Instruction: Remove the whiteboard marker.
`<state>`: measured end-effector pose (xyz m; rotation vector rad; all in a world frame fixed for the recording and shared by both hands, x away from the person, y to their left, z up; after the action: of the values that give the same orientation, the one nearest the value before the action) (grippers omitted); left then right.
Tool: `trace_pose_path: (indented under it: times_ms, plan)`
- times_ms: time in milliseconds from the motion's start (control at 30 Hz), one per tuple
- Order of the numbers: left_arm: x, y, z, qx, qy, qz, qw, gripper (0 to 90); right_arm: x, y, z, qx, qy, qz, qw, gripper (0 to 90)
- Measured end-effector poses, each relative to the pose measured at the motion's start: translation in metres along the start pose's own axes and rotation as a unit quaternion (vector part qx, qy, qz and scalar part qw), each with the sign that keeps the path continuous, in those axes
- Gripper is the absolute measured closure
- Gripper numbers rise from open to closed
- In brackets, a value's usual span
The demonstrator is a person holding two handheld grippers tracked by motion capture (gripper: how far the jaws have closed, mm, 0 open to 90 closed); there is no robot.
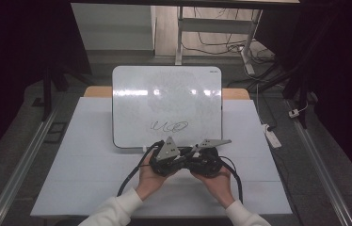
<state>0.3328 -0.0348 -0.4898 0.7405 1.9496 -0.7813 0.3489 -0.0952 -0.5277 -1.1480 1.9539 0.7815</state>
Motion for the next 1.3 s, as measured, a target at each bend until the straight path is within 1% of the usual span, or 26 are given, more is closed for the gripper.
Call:
trace_pose_path:
  times_ms: [100, 167, 200, 233, 267, 333, 367, 400, 500, 533, 567, 600, 633, 700, 733, 767, 800, 833, 867, 933, 967, 1000, 1100, 1167, 1200, 1300]
  plan:
    - [0.001, -0.003, 0.002, 0.003, 0.002, -0.001, 1.0000, 78.2, 0.001, 0.000, 0.000, 0.003, 0.003, -0.002, 1.0000, 76.2]
    - [0.000, -0.004, 0.001, 0.009, 0.000, -0.005, 0.9999, 77.4, 0.001, 0.000, 0.000, 0.005, 0.002, -0.004, 1.0000, 76.4]
    - [0.000, -0.004, 0.000, 0.014, -0.003, -0.009, 0.9999, 70.2, 0.001, -0.001, -0.001, 0.007, 0.000, -0.008, 0.9999, 76.4]
    - [-0.002, -0.003, -0.002, 0.014, -0.006, -0.012, 0.9998, 70.2, 0.001, -0.001, -0.001, 0.007, 0.000, -0.008, 0.9999, 76.5]
    - [-0.003, -0.002, -0.004, 0.014, -0.009, -0.017, 0.9997, 59.6, 0.001, -0.002, -0.003, 0.010, -0.002, -0.009, 0.9999, 76.6]
    - [-0.004, 0.003, -0.012, 0.011, -0.012, -0.025, 0.9995, 53.4, 0.001, -0.004, -0.005, 0.015, -0.004, -0.012, 0.9998, 76.7]
    - [-0.004, 0.007, -0.017, 0.006, -0.014, -0.029, 0.9994, 53.4, 0.001, -0.004, -0.005, 0.015, -0.004, -0.012, 0.9998, 76.7]
    - [-0.004, 0.012, -0.023, 0.001, -0.014, -0.035, 0.9993, 49.8, 0.001, -0.005, -0.006, 0.018, -0.008, -0.011, 0.9998, 76.7]
    - [0.004, 0.028, -0.045, -0.018, -0.012, -0.059, 0.9980, 41.4, 0.000, -0.009, -0.011, 0.024, -0.017, -0.015, 0.9994, 76.8]
    - [0.009, 0.035, -0.053, -0.026, -0.006, -0.066, 0.9975, 35.4, -0.002, -0.012, -0.014, 0.031, -0.024, -0.023, 0.9990, 76.8]
    - [0.015, 0.041, -0.060, -0.033, 0.003, -0.073, 0.9968, 35.4, -0.002, -0.012, -0.014, 0.031, -0.024, -0.023, 0.9990, 76.8]
    - [0.022, 0.047, -0.068, -0.038, 0.011, -0.081, 0.9960, 33.0, -0.003, -0.015, -0.018, 0.041, -0.030, -0.030, 0.9982, 76.8]
    - [0.030, 0.052, -0.076, -0.044, 0.017, -0.088, 0.9950, 33.0, -0.003, -0.015, -0.018, 0.041, -0.030, -0.030, 0.9982, 76.8]
    - [0.046, 0.062, -0.090, -0.054, 0.030, -0.102, 0.9928, 30.9, -0.006, -0.020, -0.023, 0.050, -0.045, -0.039, 0.9970, 76.8]
    - [0.054, 0.067, -0.096, -0.060, 0.034, -0.107, 0.9919, 30.9, -0.006, -0.020, -0.023, 0.050, -0.045, -0.039, 0.9970, 76.8]
    - [0.062, 0.071, -0.103, -0.067, 0.038, -0.112, 0.9907, 30.9, -0.008, -0.023, -0.027, 0.056, -0.054, -0.047, 0.9958, 76.8]
    - [0.069, 0.076, -0.109, -0.073, 0.044, -0.116, 0.9896, 30.9, -0.008, -0.023, -0.027, 0.056, -0.054, -0.047, 0.9958, 76.8]
    - [0.075, 0.080, -0.115, -0.079, 0.046, -0.119, 0.9887, 30.9, -0.010, -0.027, -0.030, 0.064, -0.062, -0.054, 0.9946, 76.8]
    - [0.081, 0.084, -0.121, -0.087, 0.047, -0.123, 0.9875, 30.9, -0.010, -0.027, -0.030, 0.064, -0.062, -0.054, 0.9946, 76.8]
    - [0.091, 0.094, -0.134, -0.108, 0.049, -0.124, 0.9852, 30.8, -0.012, -0.030, -0.034, 0.068, -0.072, -0.057, 0.9935, 76.8]
    - [0.096, 0.098, -0.141, -0.113, 0.047, -0.128, 0.9842, 30.9, -0.013, -0.034, -0.037, 0.073, -0.081, -0.059, 0.9923, 76.8]
    - [0.100, 0.101, -0.146, -0.115, 0.045, -0.133, 0.9834, 30.9, -0.013, -0.034, -0.037, 0.073, -0.081, -0.059, 0.9923, 76.8]
    - [0.110, 0.110, -0.160, -0.129, 0.043, -0.140, 0.9808, 30.8, -0.015, -0.038, -0.041, 0.080, -0.091, -0.063, 0.9906, 76.8]
    - [0.114, 0.114, -0.166, -0.136, 0.045, -0.138, 0.9800, 30.9, -0.016, -0.041, -0.045, 0.087, -0.097, -0.069, 0.9890, 76.8]
    - [0.115, 0.116, -0.168, -0.138, 0.044, -0.138, 0.9798, 30.9, -0.016, -0.041, -0.045, 0.087, -0.097, -0.069, 0.9890, 76.8]
    - [0.117, 0.119, -0.170, -0.139, 0.043, -0.139, 0.9795, 30.9, -0.017, -0.044, -0.049, 0.099, -0.101, -0.075, 0.9871, 76.8]
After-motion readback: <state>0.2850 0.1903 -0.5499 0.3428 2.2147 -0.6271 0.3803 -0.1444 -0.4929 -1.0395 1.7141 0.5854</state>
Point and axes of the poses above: each handheld gripper's, and its own axes: z roughly forward along the jaws, x roughly out of its underside, y roughly to its left, the point moved 8 cm from there along z, roughly forward along the jaws, and after that the axes turned 15 degrees about -z, right-handed, at the moved point
